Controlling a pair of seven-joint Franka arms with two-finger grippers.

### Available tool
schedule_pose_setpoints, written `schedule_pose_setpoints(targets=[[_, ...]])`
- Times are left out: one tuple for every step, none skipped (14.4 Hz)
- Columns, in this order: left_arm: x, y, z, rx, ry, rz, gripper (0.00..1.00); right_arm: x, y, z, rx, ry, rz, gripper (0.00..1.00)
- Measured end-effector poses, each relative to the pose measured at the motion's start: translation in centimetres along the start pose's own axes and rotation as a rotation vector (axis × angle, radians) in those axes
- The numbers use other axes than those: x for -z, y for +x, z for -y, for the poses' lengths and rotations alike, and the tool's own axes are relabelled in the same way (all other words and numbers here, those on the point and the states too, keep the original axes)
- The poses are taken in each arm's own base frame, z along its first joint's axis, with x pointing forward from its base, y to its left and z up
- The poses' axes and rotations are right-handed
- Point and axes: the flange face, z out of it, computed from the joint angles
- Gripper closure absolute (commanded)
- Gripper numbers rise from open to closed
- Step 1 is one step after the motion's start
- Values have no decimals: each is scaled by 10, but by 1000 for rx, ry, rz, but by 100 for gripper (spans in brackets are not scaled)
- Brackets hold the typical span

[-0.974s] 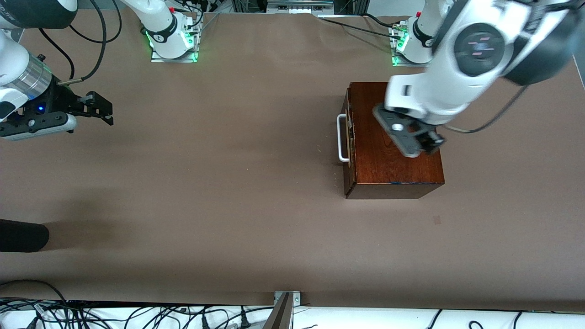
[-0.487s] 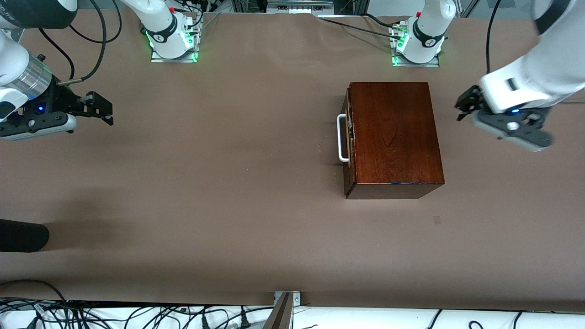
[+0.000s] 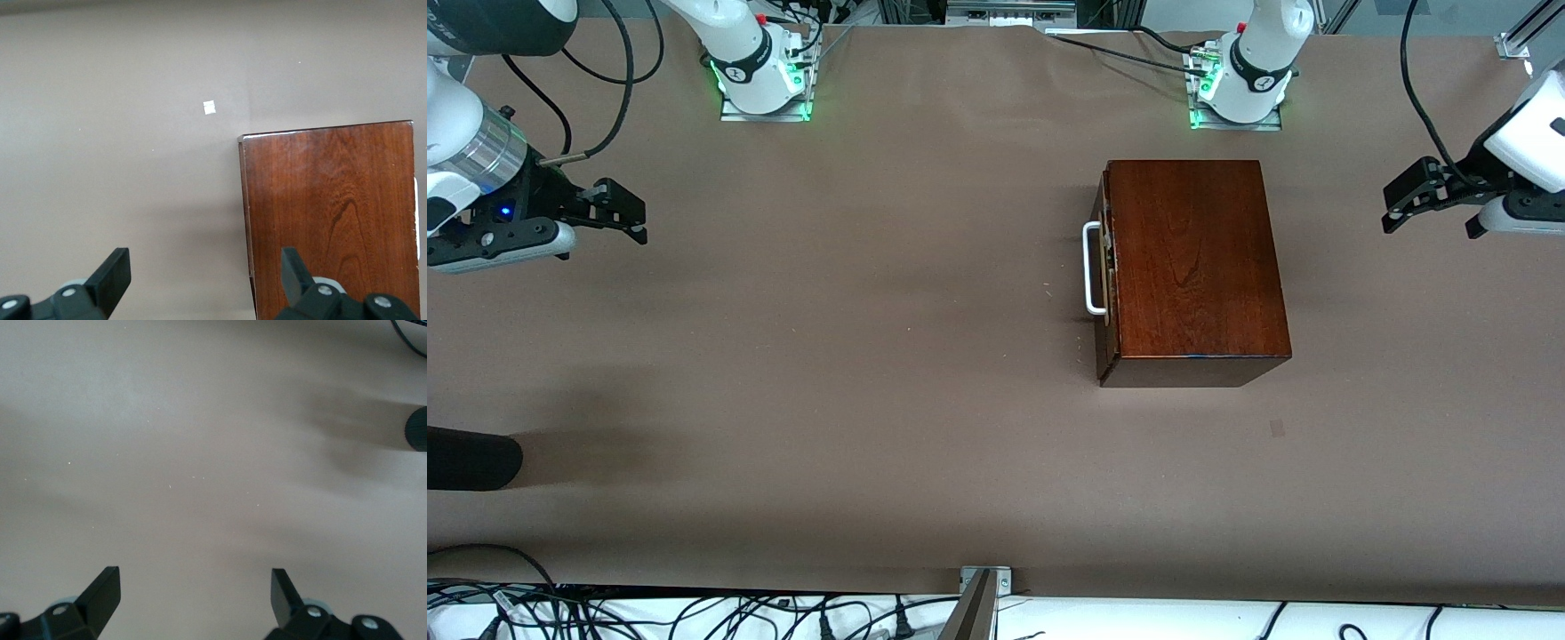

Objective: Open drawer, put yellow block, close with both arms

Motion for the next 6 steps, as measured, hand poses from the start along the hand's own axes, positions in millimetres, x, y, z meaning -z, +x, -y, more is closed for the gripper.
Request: schedule_pose_setpoints(targets=[[-2, 0, 1, 7, 0, 3, 0, 0, 0, 0, 0, 0, 0, 0], [-5, -1, 0, 12, 0, 13, 0, 0, 0, 0, 0, 0, 0, 0], [-10, -2, -1, 14, 0, 33, 0, 0, 0, 0, 0, 0, 0, 0], [-15, -5, 0, 16, 1, 58, 0, 0, 0, 0, 0, 0, 0, 0], [-17, -6, 0, 17, 1, 73, 0, 0, 0, 0, 0, 0, 0, 0], [-17, -7, 0, 17, 1, 78, 0, 0, 0, 0, 0, 0, 0, 0]])
